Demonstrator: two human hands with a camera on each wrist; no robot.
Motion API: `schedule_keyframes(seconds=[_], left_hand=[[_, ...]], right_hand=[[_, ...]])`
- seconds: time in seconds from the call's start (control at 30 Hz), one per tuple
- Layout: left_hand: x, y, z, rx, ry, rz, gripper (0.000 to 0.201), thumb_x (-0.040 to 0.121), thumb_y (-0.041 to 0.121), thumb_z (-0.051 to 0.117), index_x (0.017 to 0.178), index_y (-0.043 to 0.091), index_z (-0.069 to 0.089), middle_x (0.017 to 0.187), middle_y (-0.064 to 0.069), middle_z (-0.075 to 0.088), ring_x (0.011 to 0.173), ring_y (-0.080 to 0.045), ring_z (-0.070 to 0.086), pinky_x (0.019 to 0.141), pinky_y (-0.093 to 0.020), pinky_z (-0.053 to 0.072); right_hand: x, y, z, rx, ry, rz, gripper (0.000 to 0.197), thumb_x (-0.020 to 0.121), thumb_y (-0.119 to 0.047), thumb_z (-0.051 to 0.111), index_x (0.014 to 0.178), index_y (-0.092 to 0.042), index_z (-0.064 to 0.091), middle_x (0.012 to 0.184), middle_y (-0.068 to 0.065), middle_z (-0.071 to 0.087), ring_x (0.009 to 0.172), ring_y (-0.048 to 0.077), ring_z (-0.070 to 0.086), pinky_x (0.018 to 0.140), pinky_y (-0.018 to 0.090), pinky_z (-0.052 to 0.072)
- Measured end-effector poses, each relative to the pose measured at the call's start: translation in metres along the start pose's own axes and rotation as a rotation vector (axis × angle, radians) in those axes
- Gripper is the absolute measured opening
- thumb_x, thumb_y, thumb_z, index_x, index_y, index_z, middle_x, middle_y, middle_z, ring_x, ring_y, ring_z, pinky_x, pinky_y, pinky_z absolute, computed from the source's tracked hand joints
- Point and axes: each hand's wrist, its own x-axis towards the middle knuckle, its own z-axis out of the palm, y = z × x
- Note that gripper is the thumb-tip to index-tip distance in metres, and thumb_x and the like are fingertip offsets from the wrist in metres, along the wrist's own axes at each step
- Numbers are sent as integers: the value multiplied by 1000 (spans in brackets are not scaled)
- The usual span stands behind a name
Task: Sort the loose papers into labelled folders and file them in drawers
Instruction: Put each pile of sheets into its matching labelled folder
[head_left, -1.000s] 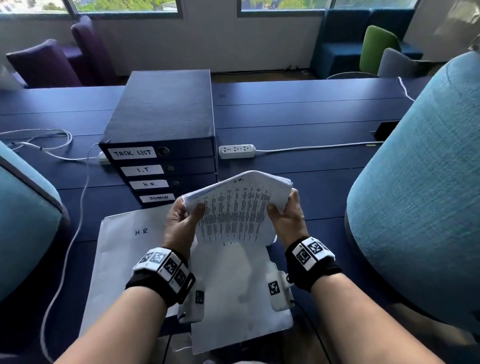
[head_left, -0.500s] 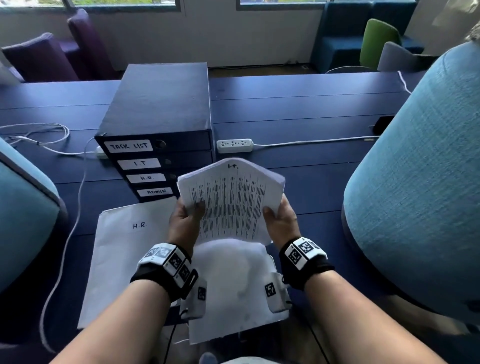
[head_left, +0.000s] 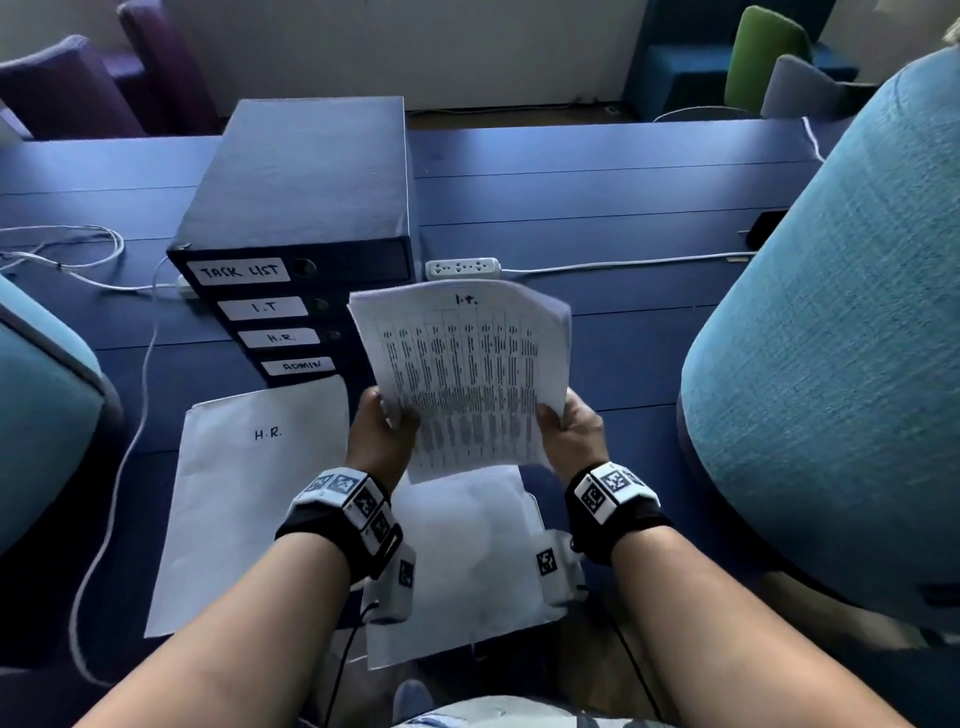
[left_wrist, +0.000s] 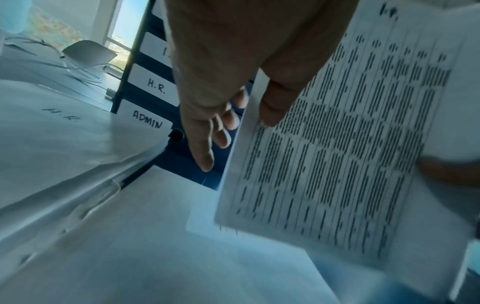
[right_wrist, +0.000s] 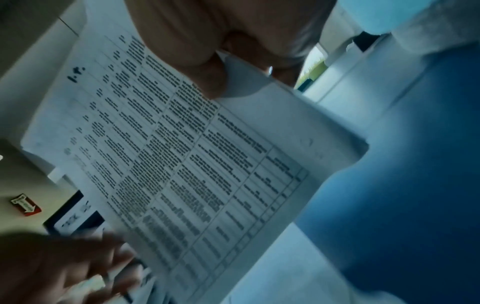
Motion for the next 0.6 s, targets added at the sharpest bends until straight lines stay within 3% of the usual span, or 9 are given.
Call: schedule_keyframes(seconds=[0.07,0.13,0.23,0.33,0.4,0.5,0.6], left_hand=[[1,-4,10,92,8,-85,39,82,10,62,120,7,54,118,-15,61,109,-34,59,96,-45,50],[-6,-16,22,311,-29,-187,48,80,13,62,127,7,51,127,-17,57,115,-35,56,94,-37,46],[-24,-33,47,637,-312,-262,49,86,18,60,132,9,48,133,-14,55,121,-31,53,96,-30,42],[-36,-39,73,832,-457,-229,48,84,32,60,126,12,50,133,-15,53,118,-33,54,100,-35,45],[-41,-36,86,924,-490,-249,61,79,50,63,127,16,46,138,-16,43,122,-38,48,102,-44,44],[-47,-30,102,997,-482,-248,85,76,63,64,139,15,34,154,-20,15,136,-47,25,107,-50,33],[-46,-30,113,1018,-475,-243,107,71,63,70,148,12,17,158,-24,-4,143,-50,4,111,-59,29]], right_hand=[[10,-6,-13,-38,93,-45,21,93,-10,53,106,-21,65,86,-4,68,85,22,65,77,35,56],[17,-8,-26,-96,171,-82,18,93,-12,52,107,-17,63,86,-2,66,84,25,64,76,36,54],[24,-8,-42,-189,248,-102,19,94,-14,51,109,-17,63,87,2,66,84,27,63,75,36,52],[28,-7,-54,-269,293,-127,19,94,-12,53,110,-9,63,91,13,69,85,31,63,74,33,47],[29,-5,-61,-279,304,-113,18,95,-13,53,109,-7,63,91,15,69,85,32,64,72,32,45],[30,-2,-72,-322,301,-93,19,97,-17,50,108,-7,62,89,15,68,82,32,62,69,28,41],[32,0,-79,-348,331,-112,19,97,-17,51,109,-7,62,89,16,68,81,33,62,69,28,40]])
